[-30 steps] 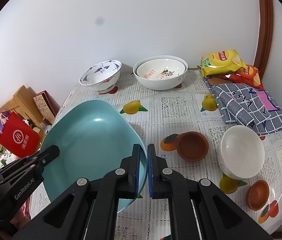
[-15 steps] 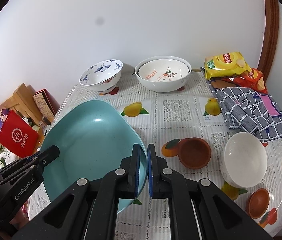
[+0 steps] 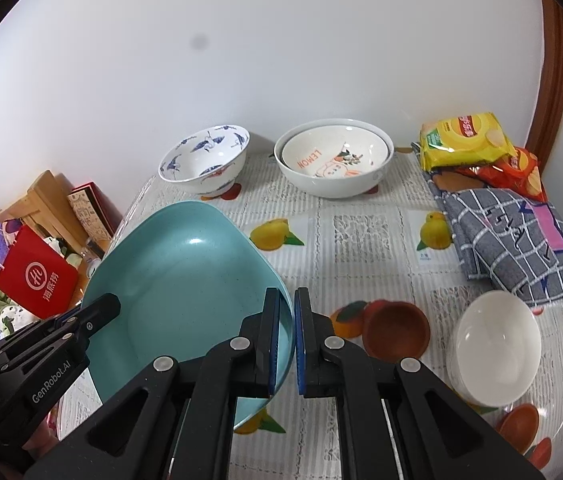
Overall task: Organize plates and bowls
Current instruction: 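Carry the blue plate over the green plate with both grippers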
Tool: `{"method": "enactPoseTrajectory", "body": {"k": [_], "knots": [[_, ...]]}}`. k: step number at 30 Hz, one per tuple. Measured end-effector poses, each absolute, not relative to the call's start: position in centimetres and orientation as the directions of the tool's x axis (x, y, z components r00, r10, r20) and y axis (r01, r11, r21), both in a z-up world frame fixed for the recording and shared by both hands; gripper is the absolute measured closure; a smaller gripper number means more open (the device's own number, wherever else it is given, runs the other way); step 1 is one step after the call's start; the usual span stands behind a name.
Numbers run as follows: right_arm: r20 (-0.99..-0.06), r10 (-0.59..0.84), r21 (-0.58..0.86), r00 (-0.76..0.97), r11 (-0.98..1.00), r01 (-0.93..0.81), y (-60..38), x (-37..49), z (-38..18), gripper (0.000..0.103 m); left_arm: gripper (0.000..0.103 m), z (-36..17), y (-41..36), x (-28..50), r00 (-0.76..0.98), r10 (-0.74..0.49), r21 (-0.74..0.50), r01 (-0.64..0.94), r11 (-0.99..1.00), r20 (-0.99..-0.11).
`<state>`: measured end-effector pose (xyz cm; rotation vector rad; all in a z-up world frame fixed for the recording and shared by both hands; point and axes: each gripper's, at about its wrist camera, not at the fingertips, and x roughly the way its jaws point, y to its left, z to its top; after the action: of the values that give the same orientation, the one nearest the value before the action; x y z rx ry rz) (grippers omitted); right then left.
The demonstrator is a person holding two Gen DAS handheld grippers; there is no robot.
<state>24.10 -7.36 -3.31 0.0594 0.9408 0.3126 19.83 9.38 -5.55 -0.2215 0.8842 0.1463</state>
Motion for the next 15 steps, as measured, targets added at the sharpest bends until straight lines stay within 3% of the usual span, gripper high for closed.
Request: {"method": "enactPoseTrajectory", "body": {"k": [15], "knots": [[-0.803, 0.307, 0.199, 0.511, 0.946, -0.256, -5.4, 27.5, -5.7, 0.095, 0.092, -8.2, 11.1, 22.7, 0.58, 0.06, -0.114, -0.26, 0.959, -0.813]]}}
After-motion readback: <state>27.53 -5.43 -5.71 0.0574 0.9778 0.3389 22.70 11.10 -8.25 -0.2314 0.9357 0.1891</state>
